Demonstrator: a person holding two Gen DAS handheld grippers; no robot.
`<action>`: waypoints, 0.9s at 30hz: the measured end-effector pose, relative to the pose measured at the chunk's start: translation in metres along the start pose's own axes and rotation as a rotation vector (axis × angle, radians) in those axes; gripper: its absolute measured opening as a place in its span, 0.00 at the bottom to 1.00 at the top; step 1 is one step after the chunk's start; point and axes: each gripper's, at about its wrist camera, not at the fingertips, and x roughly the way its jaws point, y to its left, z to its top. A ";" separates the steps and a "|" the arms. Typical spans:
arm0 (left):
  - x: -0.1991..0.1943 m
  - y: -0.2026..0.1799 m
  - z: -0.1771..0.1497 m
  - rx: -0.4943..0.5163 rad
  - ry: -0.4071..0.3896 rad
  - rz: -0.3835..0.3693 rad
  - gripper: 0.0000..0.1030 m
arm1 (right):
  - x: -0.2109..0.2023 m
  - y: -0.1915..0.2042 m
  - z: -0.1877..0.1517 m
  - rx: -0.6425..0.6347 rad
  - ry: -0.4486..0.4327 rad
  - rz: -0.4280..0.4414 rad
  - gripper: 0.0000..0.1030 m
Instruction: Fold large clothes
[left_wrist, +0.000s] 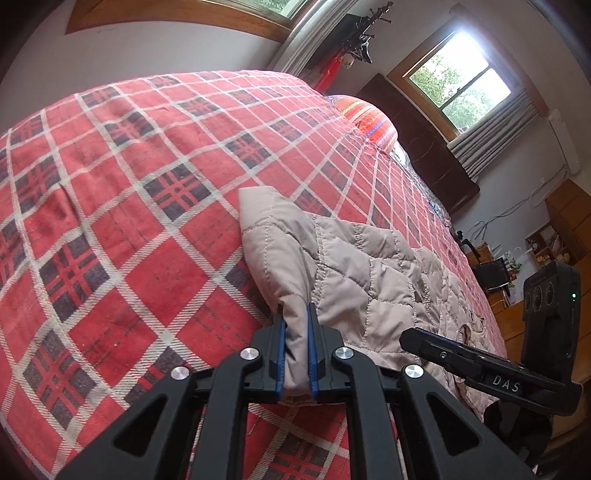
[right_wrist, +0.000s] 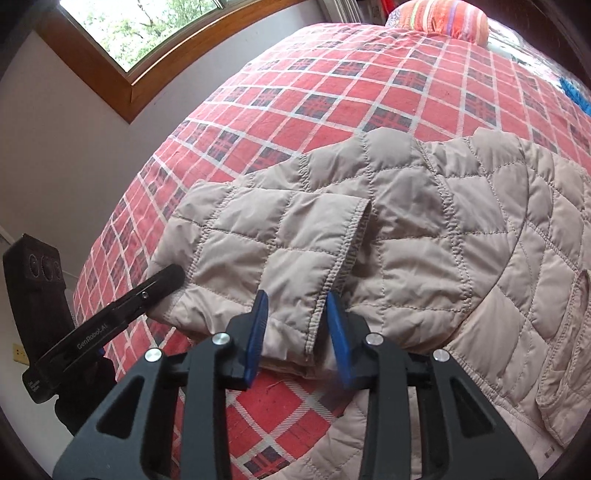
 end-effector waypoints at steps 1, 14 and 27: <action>0.000 0.001 0.000 -0.005 0.001 -0.003 0.09 | 0.004 0.001 0.001 -0.006 0.009 0.003 0.23; -0.022 -0.026 -0.005 0.126 -0.029 -0.228 0.18 | -0.068 -0.031 -0.015 0.048 -0.094 0.040 0.07; -0.011 -0.058 -0.024 0.223 -0.028 -0.222 0.16 | -0.206 -0.178 -0.111 0.232 -0.308 -0.151 0.07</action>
